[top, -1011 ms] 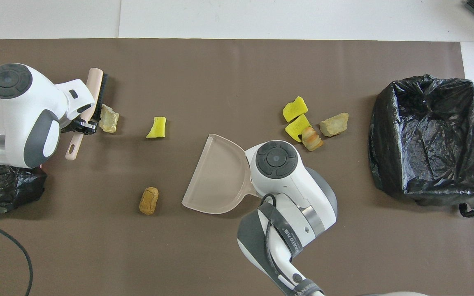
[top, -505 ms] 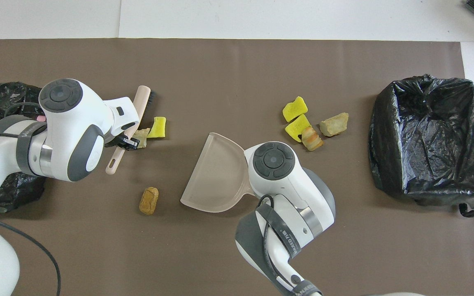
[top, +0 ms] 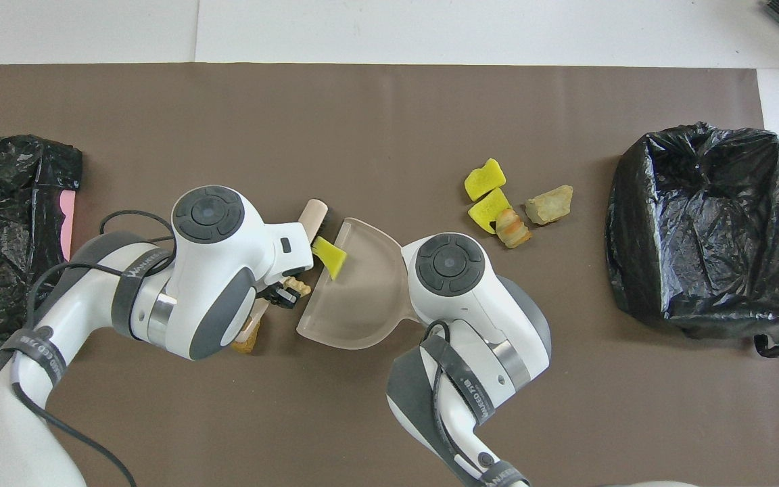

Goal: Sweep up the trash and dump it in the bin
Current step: 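Sweep the yellow pieces into the dustpan with the left gripper's brush, then carry the loaded dustpan with the right gripper over the black bag, then tilt the dustpan with the right gripper to dump pieces into the bag, then bring the empty dustpan back and set it down with the right gripper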

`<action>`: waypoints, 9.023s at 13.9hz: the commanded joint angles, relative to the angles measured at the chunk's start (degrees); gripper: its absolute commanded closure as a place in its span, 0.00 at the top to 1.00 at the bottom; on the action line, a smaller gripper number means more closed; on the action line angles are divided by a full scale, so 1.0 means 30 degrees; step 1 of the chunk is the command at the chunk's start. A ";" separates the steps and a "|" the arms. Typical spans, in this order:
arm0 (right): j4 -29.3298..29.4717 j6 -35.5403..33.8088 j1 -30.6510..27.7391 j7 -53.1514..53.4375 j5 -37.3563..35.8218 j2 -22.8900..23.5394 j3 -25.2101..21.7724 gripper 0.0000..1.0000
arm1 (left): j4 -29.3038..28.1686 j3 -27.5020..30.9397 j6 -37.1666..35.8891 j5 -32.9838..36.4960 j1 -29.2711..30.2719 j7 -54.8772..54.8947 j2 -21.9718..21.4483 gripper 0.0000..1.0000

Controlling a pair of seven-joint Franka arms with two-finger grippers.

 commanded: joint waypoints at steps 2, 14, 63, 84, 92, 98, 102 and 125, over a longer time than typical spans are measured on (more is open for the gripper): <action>-0.0070 0.0216 0.0005 0.0615 -0.0405 -0.0014 0.0039 0.00 | 0.0102 0.0305 -0.1844 -0.2818 -0.1375 -0.1219 -0.0711 0.00; -0.0128 0.0363 0.0122 0.0380 -0.0463 0.0250 0.0039 0.00 | -0.3458 0.0832 -0.4662 -0.0305 0.0820 -0.9854 -0.6301 0.00; 0.3446 -0.5939 -1.4988 -1.2525 -0.3944 -0.4528 -0.0312 0.00 | -0.9561 0.0480 0.4185 -0.0510 -1.2651 -2.2401 -0.7187 0.00; 0.4267 0.0416 -1.5171 -2.2087 -1.6456 -0.1742 -0.0371 0.00 | -0.1603 0.0685 -0.1142 -0.0105 -0.6540 -1.4419 -0.6045 1.00; 0.4850 -0.2118 -1.4148 -2.2355 -1.8190 -0.3205 -0.0166 0.00 | 0.6604 0.0715 -0.5478 0.1131 0.0899 -0.5133 -0.4256 1.00; 0.4763 -0.4030 -1.3063 -2.2120 -1.7399 -0.3852 -0.0195 0.00 | 1.0502 0.0861 -0.9167 0.1307 0.4597 -0.1958 -0.4169 1.00; 0.5232 -0.6894 -1.1632 -1.6539 -1.5177 -0.3998 -0.0137 0.00 | 1.1444 0.0891 -1.0841 0.1074 0.6118 -0.1172 -0.4140 1.00; 0.8631 -0.0230 -0.0294 1.9831 0.1617 0.4083 0.0508 0.00 | 1.1241 0.0949 -1.1808 0.0808 0.7032 0.0503 -0.4432 1.00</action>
